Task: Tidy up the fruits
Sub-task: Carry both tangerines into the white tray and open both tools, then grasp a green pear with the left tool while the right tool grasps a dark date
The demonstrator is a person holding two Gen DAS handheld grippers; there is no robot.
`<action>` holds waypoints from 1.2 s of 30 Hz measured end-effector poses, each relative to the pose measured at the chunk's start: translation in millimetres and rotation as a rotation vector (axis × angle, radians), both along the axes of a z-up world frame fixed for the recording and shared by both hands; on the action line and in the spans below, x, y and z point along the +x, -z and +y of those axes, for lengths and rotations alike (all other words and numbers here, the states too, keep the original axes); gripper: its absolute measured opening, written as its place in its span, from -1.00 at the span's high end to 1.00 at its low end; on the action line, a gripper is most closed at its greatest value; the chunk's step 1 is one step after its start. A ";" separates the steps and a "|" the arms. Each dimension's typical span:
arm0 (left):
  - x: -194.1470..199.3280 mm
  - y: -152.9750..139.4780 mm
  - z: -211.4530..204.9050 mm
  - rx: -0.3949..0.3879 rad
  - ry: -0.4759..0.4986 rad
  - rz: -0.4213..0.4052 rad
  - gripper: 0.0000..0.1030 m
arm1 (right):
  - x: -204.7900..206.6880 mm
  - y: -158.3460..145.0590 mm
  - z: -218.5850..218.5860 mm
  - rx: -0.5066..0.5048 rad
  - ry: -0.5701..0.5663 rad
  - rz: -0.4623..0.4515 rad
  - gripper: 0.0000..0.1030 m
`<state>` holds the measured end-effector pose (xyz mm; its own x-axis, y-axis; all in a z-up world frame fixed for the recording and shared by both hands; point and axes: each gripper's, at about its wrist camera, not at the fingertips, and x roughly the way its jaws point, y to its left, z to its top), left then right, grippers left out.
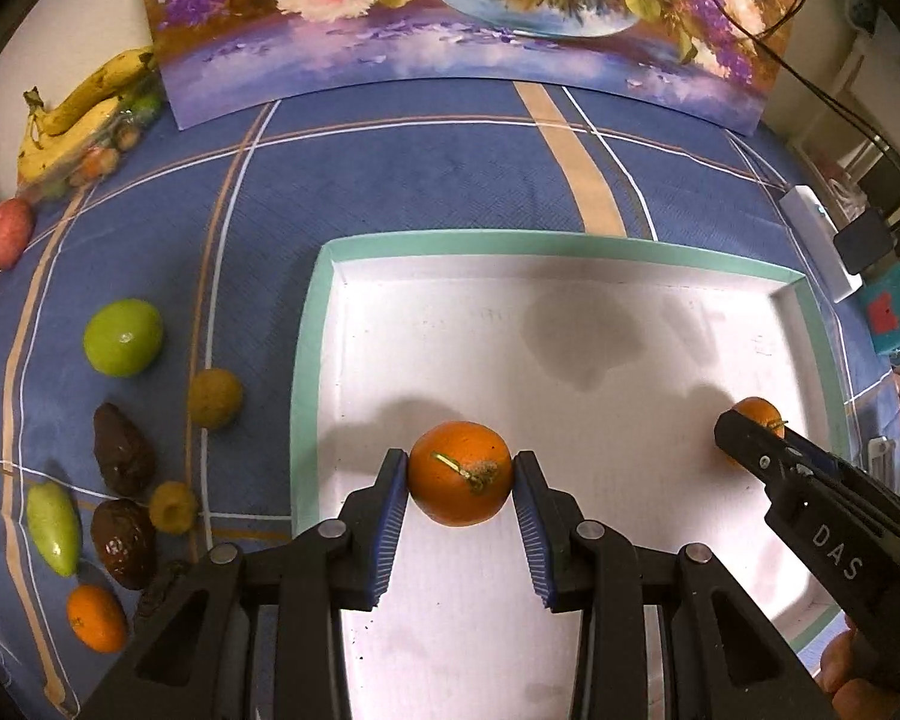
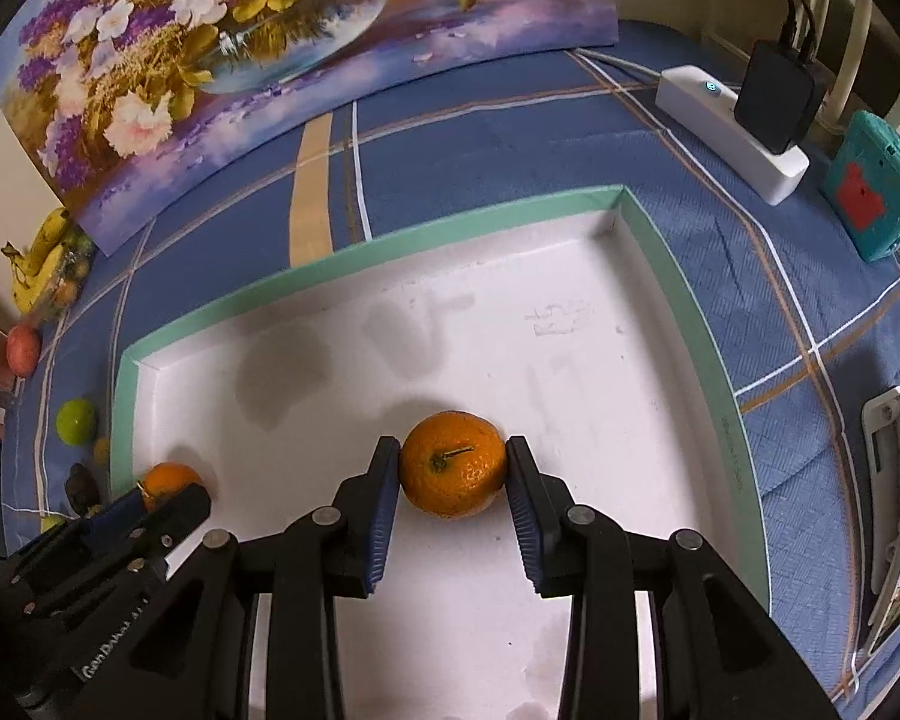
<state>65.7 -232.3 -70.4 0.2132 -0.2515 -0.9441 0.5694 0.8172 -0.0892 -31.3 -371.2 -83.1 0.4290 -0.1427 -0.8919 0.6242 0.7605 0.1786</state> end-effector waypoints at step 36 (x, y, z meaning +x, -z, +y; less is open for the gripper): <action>19.5 -34.6 138.7 0.077 -0.289 -0.047 -1.00 | -35.0 -22.2 44.6 -0.120 -0.051 0.017 -0.74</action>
<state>85.2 -93.6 -35.8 0.3100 -0.1024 -0.9452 0.3140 0.9494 0.0001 -66.3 -326.6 -60.8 0.4233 -0.2274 -0.8770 0.5867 0.8064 0.0740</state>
